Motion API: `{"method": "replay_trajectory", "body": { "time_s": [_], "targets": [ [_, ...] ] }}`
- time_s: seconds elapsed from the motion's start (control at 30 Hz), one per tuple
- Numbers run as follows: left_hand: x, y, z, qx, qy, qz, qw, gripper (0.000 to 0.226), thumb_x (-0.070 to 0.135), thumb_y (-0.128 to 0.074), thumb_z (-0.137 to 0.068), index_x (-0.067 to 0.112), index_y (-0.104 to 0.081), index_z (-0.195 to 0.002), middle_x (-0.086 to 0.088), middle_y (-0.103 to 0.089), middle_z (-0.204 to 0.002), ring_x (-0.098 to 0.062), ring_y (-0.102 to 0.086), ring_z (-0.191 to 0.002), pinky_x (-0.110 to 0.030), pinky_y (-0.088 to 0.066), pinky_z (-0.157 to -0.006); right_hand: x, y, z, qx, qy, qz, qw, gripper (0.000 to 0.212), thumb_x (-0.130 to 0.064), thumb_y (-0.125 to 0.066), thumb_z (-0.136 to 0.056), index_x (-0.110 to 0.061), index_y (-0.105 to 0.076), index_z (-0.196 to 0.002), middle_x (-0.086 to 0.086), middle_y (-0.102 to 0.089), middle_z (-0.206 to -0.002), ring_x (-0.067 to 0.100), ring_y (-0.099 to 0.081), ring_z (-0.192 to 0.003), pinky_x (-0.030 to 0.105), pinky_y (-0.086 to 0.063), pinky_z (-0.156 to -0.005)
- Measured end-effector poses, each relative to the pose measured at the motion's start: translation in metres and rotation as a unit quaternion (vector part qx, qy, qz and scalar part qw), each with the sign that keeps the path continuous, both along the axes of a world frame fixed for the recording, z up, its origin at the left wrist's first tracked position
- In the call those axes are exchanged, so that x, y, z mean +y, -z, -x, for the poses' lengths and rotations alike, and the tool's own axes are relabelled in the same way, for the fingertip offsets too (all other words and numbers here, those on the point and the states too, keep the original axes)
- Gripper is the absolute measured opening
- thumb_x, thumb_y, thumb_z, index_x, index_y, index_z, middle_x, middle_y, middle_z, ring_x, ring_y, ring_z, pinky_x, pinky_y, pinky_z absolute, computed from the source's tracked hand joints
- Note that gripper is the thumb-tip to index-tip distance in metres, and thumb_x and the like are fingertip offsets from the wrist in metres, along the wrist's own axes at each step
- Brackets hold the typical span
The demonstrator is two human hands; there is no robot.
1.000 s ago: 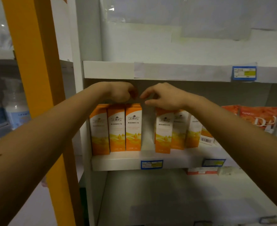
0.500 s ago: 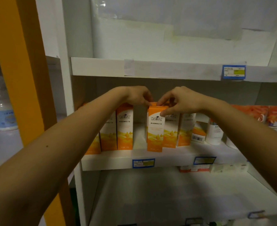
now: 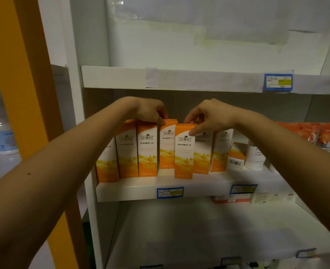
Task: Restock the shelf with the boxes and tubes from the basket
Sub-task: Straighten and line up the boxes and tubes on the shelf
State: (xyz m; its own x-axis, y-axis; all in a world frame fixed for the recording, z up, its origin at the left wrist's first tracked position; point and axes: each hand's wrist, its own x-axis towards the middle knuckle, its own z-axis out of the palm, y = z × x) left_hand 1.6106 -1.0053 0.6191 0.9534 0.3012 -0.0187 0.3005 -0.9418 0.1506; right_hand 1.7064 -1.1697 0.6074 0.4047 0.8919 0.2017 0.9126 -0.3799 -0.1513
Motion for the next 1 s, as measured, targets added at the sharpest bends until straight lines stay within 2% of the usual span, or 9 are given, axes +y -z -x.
{"method": "replay_trajectory", "body": {
  "time_s": [0.1, 0.17, 0.3, 0.47, 0.57, 0.67, 0.77, 0.9, 1.0],
  "targets": [
    [0.001, -0.002, 0.002, 0.005, -0.004, -0.001, 1.0, 0.04, 0.025, -0.05, -0.093, 0.015, -0.047, -0.132, -0.008, -0.055, -0.131, -0.025, -0.056, -0.115, -0.04, -0.047, -0.101, 0.001, 0.001, 0.001, 0.028, 0.006, -0.001, 1.0, 0.038, -0.027, -0.07, -0.08, -0.021, -0.062, -0.117, -0.007, -0.059, -0.1, 0.015, -0.059, -0.096, 0.036, -0.055, -0.085],
    [0.0, -0.002, 0.003, 0.006, -0.007, 0.002, 1.0, 0.039, 0.025, -0.05, -0.093, 0.015, -0.048, -0.131, -0.008, -0.056, -0.129, -0.023, -0.057, -0.112, -0.039, -0.048, -0.1, 0.002, 0.001, 0.002, 0.04, 0.002, -0.009, 0.999, 0.037, -0.025, -0.069, -0.08, -0.021, -0.062, -0.116, -0.007, -0.061, -0.098, 0.014, -0.06, -0.094, 0.03, -0.053, -0.083],
    [-0.001, -0.003, 0.006, 0.005, -0.016, 0.02, 1.0, 0.039, 0.027, -0.05, -0.093, 0.016, -0.049, -0.13, -0.008, -0.057, -0.128, -0.022, -0.058, -0.109, -0.038, -0.048, -0.098, 0.005, 0.0, 0.006, 0.062, -0.014, -0.027, 0.998, 0.033, -0.023, -0.069, -0.081, -0.021, -0.063, -0.113, -0.018, -0.058, -0.079, 0.0, -0.057, -0.072, 0.009, -0.042, -0.058],
    [-0.002, -0.006, 0.01, -0.052, -0.028, 0.0, 0.998, 0.044, 0.033, -0.043, -0.095, 0.017, -0.044, -0.135, -0.007, -0.05, -0.138, -0.025, -0.049, -0.125, -0.037, -0.039, -0.104, 0.016, 0.005, 0.009, 0.093, -0.027, -0.085, 0.992, 0.033, -0.021, -0.073, -0.077, -0.019, -0.066, -0.11, -0.008, -0.063, -0.085, 0.0, -0.054, -0.066, 0.011, -0.041, -0.055],
    [-0.003, -0.007, 0.009, -0.057, -0.023, -0.018, 0.998, 0.042, 0.031, -0.042, -0.096, 0.017, -0.045, -0.135, -0.007, -0.049, -0.139, -0.024, -0.048, -0.126, -0.037, -0.037, -0.106, 0.022, 0.008, 0.014, 0.089, -0.033, -0.102, 0.99, 0.032, -0.021, -0.073, -0.077, -0.019, -0.067, -0.108, -0.014, -0.06, -0.077, -0.002, -0.051, -0.061, 0.004, -0.038, -0.048],
    [-0.004, -0.006, 0.008, -0.065, -0.016, -0.024, 0.997, 0.04, 0.027, -0.04, -0.096, 0.015, -0.046, -0.134, -0.007, -0.049, -0.14, -0.024, -0.046, -0.128, -0.037, -0.035, -0.107, 0.028, 0.014, 0.017, 0.065, -0.042, -0.105, 0.991, 0.033, -0.022, -0.074, -0.077, -0.018, -0.067, -0.108, -0.011, -0.062, -0.085, -0.002, -0.047, -0.06, -0.003, -0.034, -0.045],
    [-0.006, -0.005, 0.004, -0.076, -0.008, -0.018, 0.997, 0.038, 0.022, -0.036, -0.098, 0.013, -0.046, -0.134, -0.008, -0.048, -0.14, -0.024, -0.044, -0.129, -0.035, -0.034, -0.107, 0.027, 0.016, 0.017, 0.048, -0.036, -0.109, 0.992, 0.033, -0.026, -0.071, -0.079, -0.02, -0.066, -0.111, -0.018, -0.055, -0.078, 0.001, -0.048, -0.067, 0.006, -0.036, -0.054],
    [-0.007, 0.0, -0.003, -0.1, 0.016, -0.003, 0.995, 0.037, 0.022, -0.038, -0.097, 0.01, -0.052, -0.129, -0.009, -0.053, -0.135, -0.024, -0.048, -0.123, -0.031, -0.035, -0.101, 0.006, 0.008, 0.01, 0.02, -0.026, -0.125, 0.992, 0.034, -0.033, -0.057, -0.089, -0.019, -0.062, -0.119, -0.003, -0.062, -0.111, 0.007, -0.05, -0.092, 0.023, -0.044, -0.077],
    [-0.012, 0.005, -0.012, -0.116, 0.041, 0.013, 0.992, 0.037, 0.025, -0.04, -0.097, 0.009, -0.052, -0.128, -0.009, -0.055, -0.132, -0.024, -0.051, -0.12, -0.03, -0.037, -0.1, -0.016, 0.002, -0.002, 0.008, 0.01, -0.138, 0.99, 0.032, -0.028, -0.047, -0.094, -0.018, -0.059, -0.122, 0.002, -0.059, -0.126, 0.007, -0.049, -0.1, 0.024, -0.043, -0.081]
  ]
}}
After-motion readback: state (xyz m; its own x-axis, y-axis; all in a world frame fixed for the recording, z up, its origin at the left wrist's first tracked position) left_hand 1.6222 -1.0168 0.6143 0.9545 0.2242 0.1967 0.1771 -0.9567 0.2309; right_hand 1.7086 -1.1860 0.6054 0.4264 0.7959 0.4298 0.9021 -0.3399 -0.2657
